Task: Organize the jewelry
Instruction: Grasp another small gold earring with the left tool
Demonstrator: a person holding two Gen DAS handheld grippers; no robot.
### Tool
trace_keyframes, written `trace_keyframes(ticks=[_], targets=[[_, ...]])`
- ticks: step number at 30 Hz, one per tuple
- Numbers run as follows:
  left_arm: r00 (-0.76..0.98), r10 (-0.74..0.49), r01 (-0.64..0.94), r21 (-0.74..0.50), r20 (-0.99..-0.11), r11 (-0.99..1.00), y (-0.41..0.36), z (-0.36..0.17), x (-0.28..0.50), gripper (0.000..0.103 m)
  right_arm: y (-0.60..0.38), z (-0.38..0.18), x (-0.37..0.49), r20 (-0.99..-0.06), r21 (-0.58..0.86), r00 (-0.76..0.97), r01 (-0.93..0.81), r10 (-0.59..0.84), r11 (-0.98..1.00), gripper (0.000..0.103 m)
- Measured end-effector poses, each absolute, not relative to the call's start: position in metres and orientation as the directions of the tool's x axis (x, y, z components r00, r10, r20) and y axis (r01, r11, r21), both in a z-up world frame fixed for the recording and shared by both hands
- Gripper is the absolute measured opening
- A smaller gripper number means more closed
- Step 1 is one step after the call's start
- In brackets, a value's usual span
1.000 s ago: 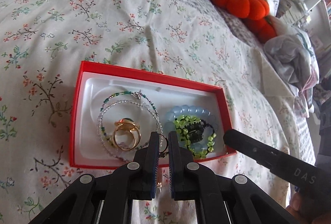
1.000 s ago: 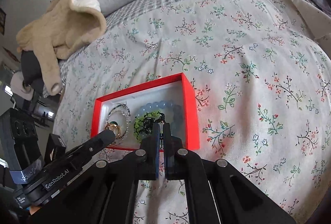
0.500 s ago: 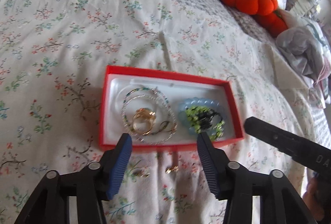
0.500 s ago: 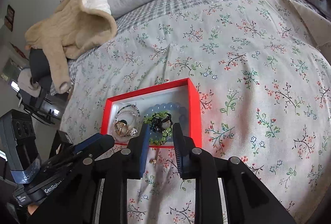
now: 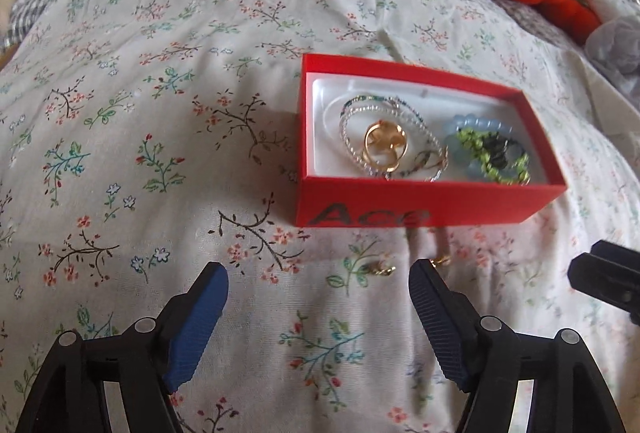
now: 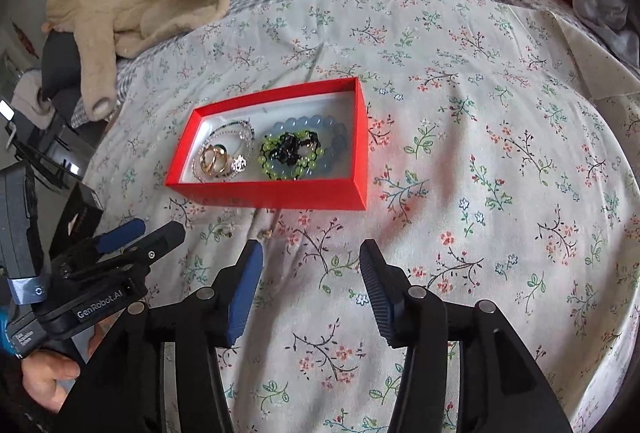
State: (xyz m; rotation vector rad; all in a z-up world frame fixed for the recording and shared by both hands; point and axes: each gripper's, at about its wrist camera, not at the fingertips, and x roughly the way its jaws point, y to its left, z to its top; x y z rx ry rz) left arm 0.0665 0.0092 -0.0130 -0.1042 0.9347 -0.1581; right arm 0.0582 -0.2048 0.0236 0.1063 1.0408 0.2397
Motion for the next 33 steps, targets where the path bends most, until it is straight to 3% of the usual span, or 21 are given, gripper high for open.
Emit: trace_keyframes(ticks=[3, 7, 13, 27, 30, 33], targets=[[0.593, -0.189, 0.127, -0.140, -0.783, 0.982, 0.009, -0.027, 0.062, 0.078, -0.205, 0.009, 0.053, -0.845, 0.141, 0.497, -0.150, 0.198, 0.979, 0.056], [0.572, -0.289, 0.200, -0.212, -0.768, 0.957, 0.008, -0.038, 0.059, 0.076, -0.219, -0.002, 0.054, -0.849, 0.156, 0.498, -0.086, 0.178, 0.984, 0.056], [0.573, -0.294, 0.258, -0.172, -0.765, 0.951, -0.015, -0.047, 0.059, 0.045, -0.236, -0.001, 0.054, -0.837, 0.163, 0.522, -0.052, 0.166, 0.985, 0.057], [0.580, -0.281, 0.276, -0.140, -0.765, 0.951, -0.030, -0.051, 0.073, 0.016, -0.236, -0.014, 0.065, -0.855, 0.154, 0.494, -0.052, 0.159, 0.987, 0.057], [0.573, -0.277, 0.258, -0.151, -0.771, 0.954, -0.028, -0.050, 0.074, 0.004, -0.234, -0.015, 0.066, -0.857, 0.155, 0.491, -0.041, 0.155, 0.987, 0.057], [0.563, -0.277, 0.244, -0.164, -0.779, 0.956, -0.027, -0.046, 0.074, 0.004, -0.231, -0.010, 0.066, -0.849, 0.166, 0.501, -0.044, 0.166, 0.985, 0.056]])
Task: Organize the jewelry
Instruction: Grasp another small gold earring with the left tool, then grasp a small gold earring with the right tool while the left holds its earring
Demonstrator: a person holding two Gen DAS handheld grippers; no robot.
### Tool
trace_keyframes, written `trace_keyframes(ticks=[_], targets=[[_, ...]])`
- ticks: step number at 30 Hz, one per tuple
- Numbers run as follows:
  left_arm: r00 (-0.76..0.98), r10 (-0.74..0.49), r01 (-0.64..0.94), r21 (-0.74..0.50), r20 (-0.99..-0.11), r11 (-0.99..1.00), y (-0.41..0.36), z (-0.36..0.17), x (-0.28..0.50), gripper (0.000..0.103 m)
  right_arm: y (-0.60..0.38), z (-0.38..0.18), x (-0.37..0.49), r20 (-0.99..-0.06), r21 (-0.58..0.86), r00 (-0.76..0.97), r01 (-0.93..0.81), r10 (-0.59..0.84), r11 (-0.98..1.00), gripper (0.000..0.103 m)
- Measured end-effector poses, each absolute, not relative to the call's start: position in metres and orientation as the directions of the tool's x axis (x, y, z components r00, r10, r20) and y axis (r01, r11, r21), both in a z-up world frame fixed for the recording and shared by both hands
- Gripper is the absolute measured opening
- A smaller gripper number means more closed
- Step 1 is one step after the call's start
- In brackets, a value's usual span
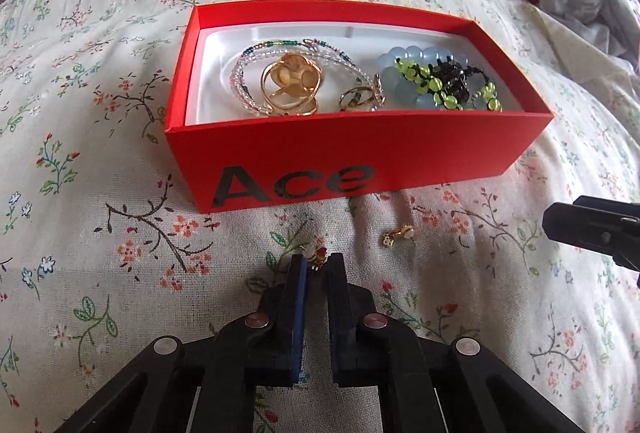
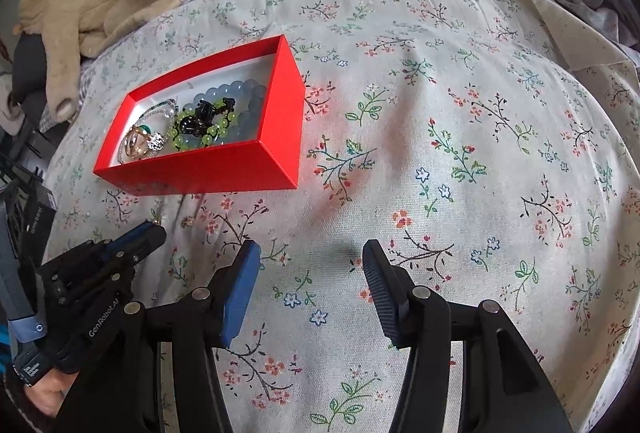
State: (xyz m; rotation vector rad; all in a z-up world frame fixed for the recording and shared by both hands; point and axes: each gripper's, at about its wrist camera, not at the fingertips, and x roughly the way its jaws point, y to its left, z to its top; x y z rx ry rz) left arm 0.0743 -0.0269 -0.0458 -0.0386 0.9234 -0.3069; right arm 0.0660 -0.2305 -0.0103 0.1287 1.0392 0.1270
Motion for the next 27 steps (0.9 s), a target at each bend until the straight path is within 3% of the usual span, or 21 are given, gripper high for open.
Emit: trace_keyframes(ticks=[15, 18, 27], targets=[[0.580, -0.249, 0.238, -0.131, -0.776, 0.962, 0.007, -0.028, 0.060, 0.004, -0.180, -0.014, 0.070, -0.819, 0.131, 0.535, -0.175, 0.206, 0.976, 0.056], [0.574, -0.244, 0.231, -0.131, -0.782, 0.964, 0.018, -0.031, 0.058, 0.004, -0.163, -0.016, 0.071, -0.814, 0.128, 0.530, -0.236, 0.237, 0.963, 0.047], [0.546, -0.244, 0.214, -0.148, -0.802, 0.966, 0.041, -0.038, 0.054, 0.004, -0.129, -0.038, 0.080, -0.834, 0.027, 0.519, -0.303, 0.189, 0.953, 0.044]])
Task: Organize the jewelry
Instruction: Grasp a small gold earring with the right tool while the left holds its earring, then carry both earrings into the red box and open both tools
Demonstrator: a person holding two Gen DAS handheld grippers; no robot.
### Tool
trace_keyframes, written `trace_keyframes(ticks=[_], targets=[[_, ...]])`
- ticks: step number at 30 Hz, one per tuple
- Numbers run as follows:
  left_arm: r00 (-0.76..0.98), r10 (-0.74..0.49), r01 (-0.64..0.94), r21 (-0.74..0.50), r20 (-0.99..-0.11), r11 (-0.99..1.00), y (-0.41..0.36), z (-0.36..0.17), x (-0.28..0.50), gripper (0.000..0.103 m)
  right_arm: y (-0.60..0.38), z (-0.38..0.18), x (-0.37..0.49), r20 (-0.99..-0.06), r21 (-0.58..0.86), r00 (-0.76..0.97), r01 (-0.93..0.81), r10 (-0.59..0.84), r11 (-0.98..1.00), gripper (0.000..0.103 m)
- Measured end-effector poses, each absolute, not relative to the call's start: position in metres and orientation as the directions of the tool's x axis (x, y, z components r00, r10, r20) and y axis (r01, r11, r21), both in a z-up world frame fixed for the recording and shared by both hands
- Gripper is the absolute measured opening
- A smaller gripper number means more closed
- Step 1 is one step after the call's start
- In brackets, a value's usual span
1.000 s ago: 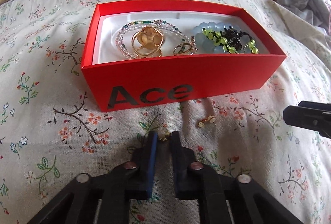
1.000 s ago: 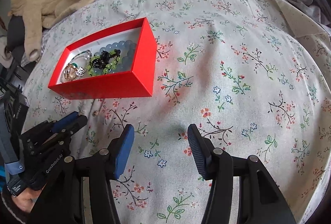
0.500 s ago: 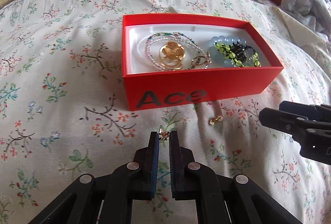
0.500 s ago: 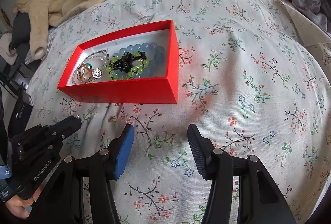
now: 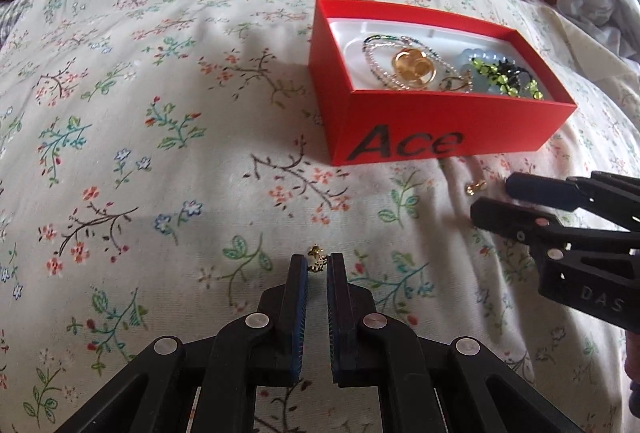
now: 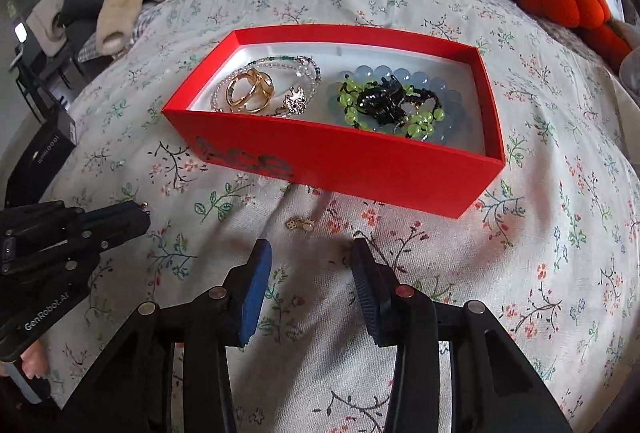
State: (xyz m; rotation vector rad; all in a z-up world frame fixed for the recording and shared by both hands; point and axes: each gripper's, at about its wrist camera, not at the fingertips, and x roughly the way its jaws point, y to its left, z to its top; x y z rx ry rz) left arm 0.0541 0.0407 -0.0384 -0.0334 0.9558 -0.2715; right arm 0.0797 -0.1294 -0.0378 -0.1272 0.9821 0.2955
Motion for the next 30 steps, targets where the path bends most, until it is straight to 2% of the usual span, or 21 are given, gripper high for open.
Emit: trace_keyframes(ticks=[9, 16, 20, 30], targets=[[0.535, -0.249, 0.201, -0.164, -0.808, 0.966, 0.049, -0.040, 0.056, 0.004, -0.109, -0.046, 0.080, -0.806, -0.149, 0.586, -0.332, 0.080, 0.931, 0.039], [0.532, -0.245, 0.186, -0.170, -0.810, 0.968, 0.049, -0.040, 0.058, 0.004, -0.111, -0.046, 0.080, -0.794, -0.211, 0.608, -0.323, 0.031, 0.923, 0.018], [0.530, -0.246, 0.185, -0.172, -0.812, 0.968, 0.048, -0.039, 0.059, 0.004, -0.114, -0.044, 0.081, -0.805, -0.183, 0.591, -0.338, 0.056, 0.923, 0.003], [0.527, -0.276, 0.190, -0.205, -0.804, 0.960, 0.046, -0.033, 0.063, 0.004, -0.138, -0.031, 0.083, -0.836, 0.005, 0.523, -0.295, 0.166, 0.956, 0.000]])
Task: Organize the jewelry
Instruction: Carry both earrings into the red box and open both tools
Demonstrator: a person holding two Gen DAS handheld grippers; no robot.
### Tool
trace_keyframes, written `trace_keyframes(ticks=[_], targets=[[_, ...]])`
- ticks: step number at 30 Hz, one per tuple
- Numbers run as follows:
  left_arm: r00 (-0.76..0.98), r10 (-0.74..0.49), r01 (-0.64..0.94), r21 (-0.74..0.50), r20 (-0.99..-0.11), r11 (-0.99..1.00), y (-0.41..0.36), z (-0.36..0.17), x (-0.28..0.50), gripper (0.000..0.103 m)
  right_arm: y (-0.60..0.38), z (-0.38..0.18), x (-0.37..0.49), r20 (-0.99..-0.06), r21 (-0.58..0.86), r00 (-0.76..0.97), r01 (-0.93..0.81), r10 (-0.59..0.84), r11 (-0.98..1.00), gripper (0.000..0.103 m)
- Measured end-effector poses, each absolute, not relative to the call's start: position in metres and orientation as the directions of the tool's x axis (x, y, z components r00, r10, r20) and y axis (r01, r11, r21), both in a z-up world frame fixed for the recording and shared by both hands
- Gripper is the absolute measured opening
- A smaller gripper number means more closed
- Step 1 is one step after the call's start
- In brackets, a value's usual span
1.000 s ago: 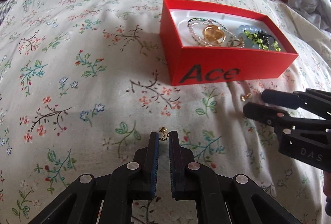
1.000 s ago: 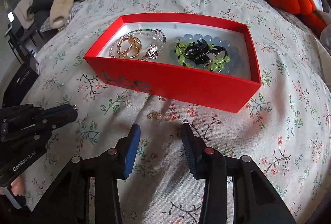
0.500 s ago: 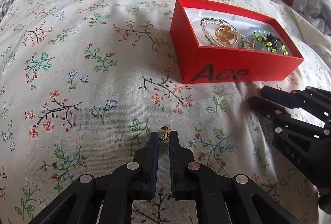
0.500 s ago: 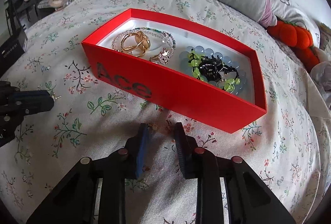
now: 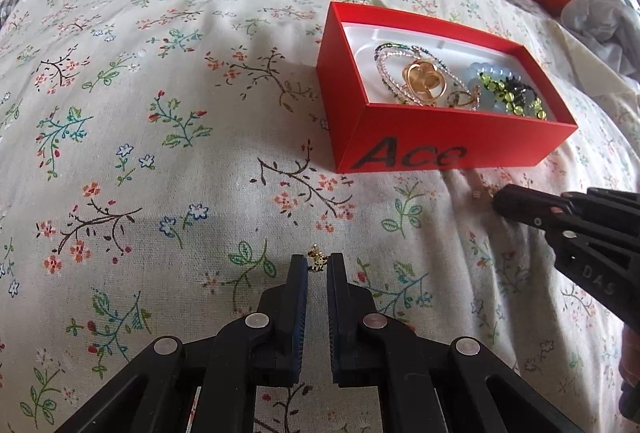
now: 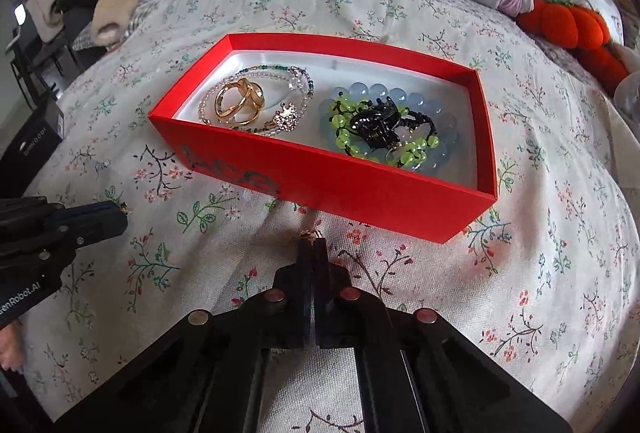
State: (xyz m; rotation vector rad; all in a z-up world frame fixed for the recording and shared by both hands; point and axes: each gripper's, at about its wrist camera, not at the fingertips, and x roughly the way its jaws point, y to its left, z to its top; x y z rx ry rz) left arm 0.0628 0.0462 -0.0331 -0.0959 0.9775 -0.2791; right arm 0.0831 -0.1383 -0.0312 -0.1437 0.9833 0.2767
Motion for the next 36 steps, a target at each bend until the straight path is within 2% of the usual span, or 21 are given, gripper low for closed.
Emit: trace_keyframes(ticks=[10, 24, 36], targets=[[0.542, -0.360, 0.178, -0.315, -0.759, 0.932, 0.046, -0.013, 0.077, 0.004, -0.158, -0.004, 0.081, -0.808, 0.128, 0.534, -0.254, 0.249, 0.959, 0.000], [0.598, -0.392, 0.226, -0.322, -0.699, 0.919, 0.025, 0.019, 0.088, 0.004, -0.170, 0.035, 0.079, -0.752, 0.186, 0.588, -0.246, 0.299, 0.951, 0.000], [0.627, -0.419, 0.275, -0.317, -0.656, 0.908, -0.008, 0.020, 0.114, 0.004, -0.185, 0.042, 0.098, -0.736, 0.188, 0.613, -0.223, 0.288, 0.956, 0.000]])
